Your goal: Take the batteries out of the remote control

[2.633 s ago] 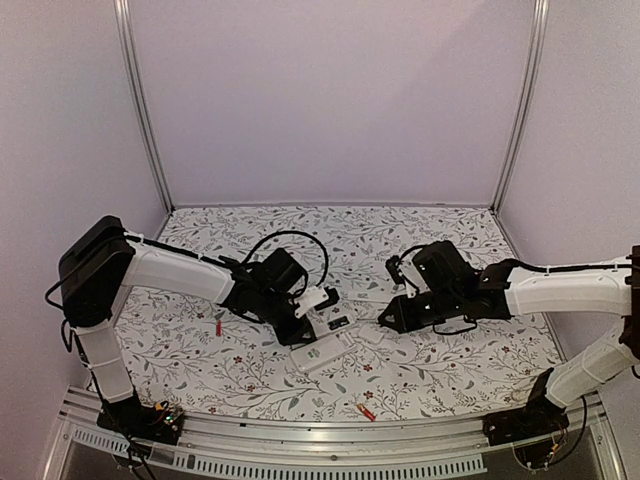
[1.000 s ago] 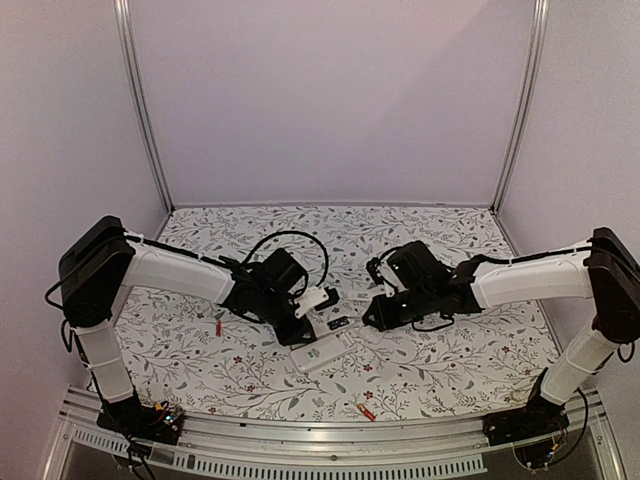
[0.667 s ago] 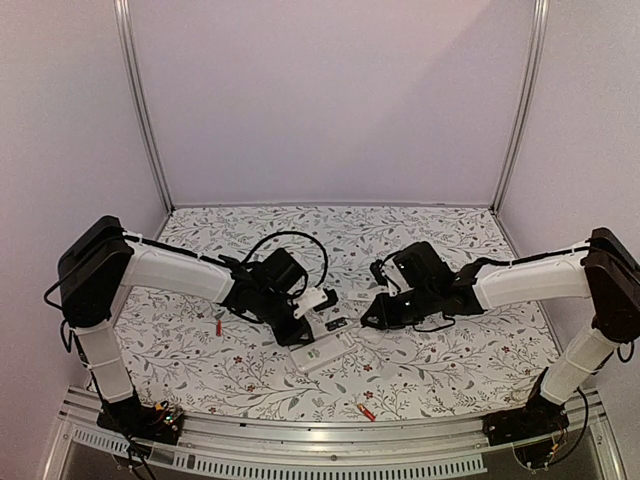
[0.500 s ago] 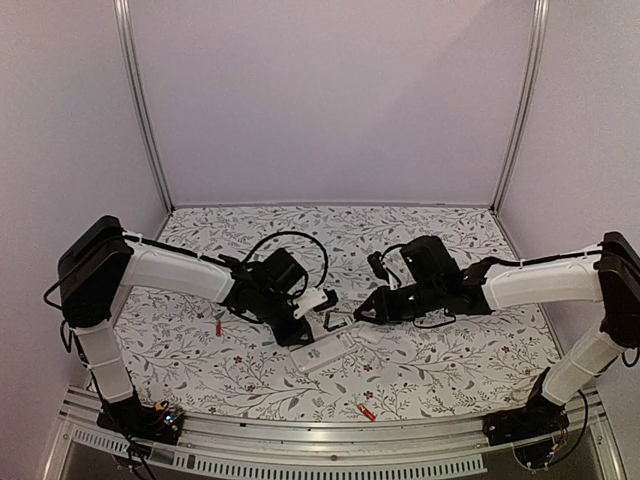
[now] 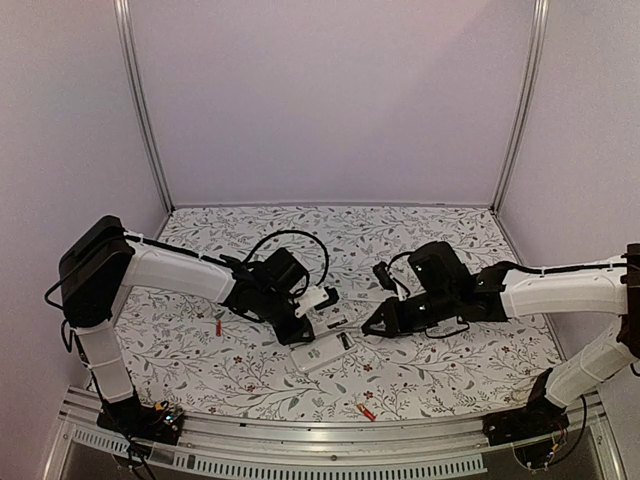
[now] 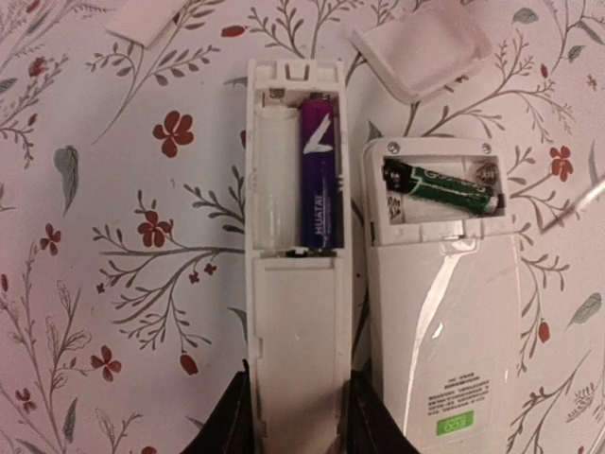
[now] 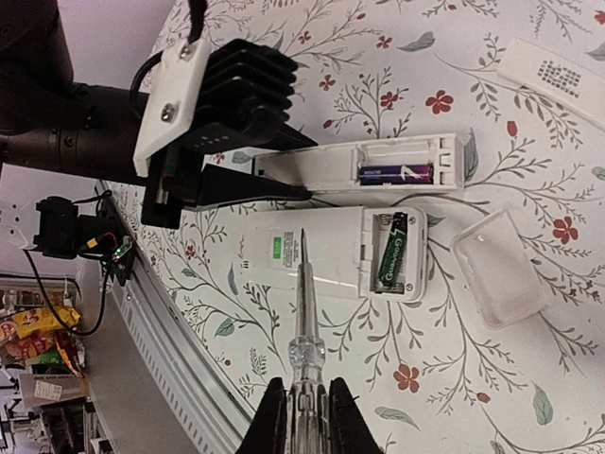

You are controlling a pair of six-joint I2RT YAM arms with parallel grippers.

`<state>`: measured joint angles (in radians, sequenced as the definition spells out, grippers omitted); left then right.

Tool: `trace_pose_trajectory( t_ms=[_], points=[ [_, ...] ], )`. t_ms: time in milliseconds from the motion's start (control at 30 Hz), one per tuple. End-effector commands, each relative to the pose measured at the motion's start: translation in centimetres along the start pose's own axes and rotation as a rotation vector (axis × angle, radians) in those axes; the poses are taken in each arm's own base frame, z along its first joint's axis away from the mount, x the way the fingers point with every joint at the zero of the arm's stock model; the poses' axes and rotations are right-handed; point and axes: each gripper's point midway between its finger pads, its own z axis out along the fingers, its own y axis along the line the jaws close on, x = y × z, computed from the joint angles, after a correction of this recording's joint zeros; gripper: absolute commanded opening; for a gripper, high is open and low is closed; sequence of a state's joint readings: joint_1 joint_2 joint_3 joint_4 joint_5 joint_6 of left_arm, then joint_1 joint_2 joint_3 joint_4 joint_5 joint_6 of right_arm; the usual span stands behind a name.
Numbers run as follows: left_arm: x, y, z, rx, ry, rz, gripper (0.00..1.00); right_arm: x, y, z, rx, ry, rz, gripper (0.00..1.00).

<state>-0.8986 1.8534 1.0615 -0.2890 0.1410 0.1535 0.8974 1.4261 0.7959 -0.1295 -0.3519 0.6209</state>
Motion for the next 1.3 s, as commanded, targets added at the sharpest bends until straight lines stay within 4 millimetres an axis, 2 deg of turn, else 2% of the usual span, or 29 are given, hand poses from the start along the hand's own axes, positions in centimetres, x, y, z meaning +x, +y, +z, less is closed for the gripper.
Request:
trace_pose_trajectory(
  t_ms=[0,367,600,833,1067,1267],
  points=[
    [0.3,-0.2,0.8,-0.008,0.022,0.013,0.10,-1.7,-2.7,-0.1,0.183,-0.049,-0.002,0.00],
    [0.4,-0.2,0.9,-0.010,0.027,0.013,0.10,-3.3,-4.3,1.3,0.285,-0.062,-0.051,0.00],
    [0.5,-0.1,0.9,-0.011,0.030,0.013,0.10,-2.6,-4.9,2.4,0.293,-0.025,-0.049,0.00],
    [0.6,-0.1,1.0,-0.012,0.035,0.013,0.10,-2.1,-5.5,2.6,0.312,-0.007,-0.038,0.00],
    [0.6,0.0,1.0,-0.016,0.036,0.013,0.10,-1.0,-4.1,3.9,0.205,0.053,-0.009,0.00],
    [0.6,0.1,1.1,-0.023,0.037,0.010,0.10,-0.7,-2.2,3.9,0.064,0.063,0.060,0.00]
  ],
)
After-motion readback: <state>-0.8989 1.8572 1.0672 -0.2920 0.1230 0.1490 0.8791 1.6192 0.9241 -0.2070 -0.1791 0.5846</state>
